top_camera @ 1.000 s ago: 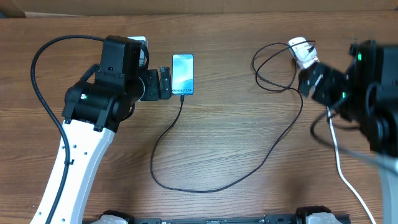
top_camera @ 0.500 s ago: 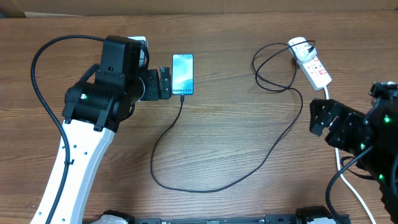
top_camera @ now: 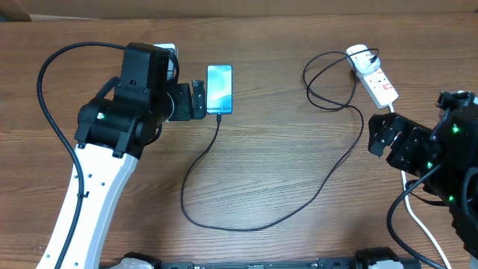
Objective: Plug charger to phone and switch on socket
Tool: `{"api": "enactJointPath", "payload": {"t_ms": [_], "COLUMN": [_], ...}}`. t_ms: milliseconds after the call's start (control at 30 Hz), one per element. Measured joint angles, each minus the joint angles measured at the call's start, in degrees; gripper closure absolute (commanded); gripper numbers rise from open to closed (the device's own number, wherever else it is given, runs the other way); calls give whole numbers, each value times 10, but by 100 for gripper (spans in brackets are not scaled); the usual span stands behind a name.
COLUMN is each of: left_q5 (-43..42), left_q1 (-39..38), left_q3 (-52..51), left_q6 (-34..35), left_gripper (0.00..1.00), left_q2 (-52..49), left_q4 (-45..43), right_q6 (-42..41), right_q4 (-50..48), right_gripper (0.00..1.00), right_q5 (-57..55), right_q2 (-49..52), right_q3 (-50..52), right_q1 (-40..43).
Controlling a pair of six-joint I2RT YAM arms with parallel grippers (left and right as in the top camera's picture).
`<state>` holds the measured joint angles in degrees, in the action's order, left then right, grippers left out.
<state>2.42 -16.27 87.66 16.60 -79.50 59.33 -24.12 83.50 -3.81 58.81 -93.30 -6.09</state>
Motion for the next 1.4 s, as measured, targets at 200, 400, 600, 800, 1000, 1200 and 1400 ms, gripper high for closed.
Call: {"api": "enactJointPath", "payload": {"t_ms": [200,400,600,800,1000,1200,1400], "left_q5": [0,0,0,0,0,0,0], "left_q1": [0,0,0,0,0,0,0], "left_q3": [0,0,-1,-1,-1,-1,-1], "left_q6": [0,0,0,0,0,0,0], "left_gripper": [0,0,0,1,0,1,1], "left_q2": [0,0,0,0,0,0,0], "left_q4": [0,0,0,0,0,0,0], "right_q6": [18,47,74,116,139,149,152], "right_q4": [-26,-153,-286,-442,-568,-677,-737], "right_gripper": [0,0,0,0,0,0,0], "right_q5": [-6,-9,-9,9,26,36,43], "right_q2": [8,-27,-113,-205,-279,-358,-440], "right_q3": [21,134,285,434,554,664,749], "right_q1": [0,0,0,16,32,42,42]}}
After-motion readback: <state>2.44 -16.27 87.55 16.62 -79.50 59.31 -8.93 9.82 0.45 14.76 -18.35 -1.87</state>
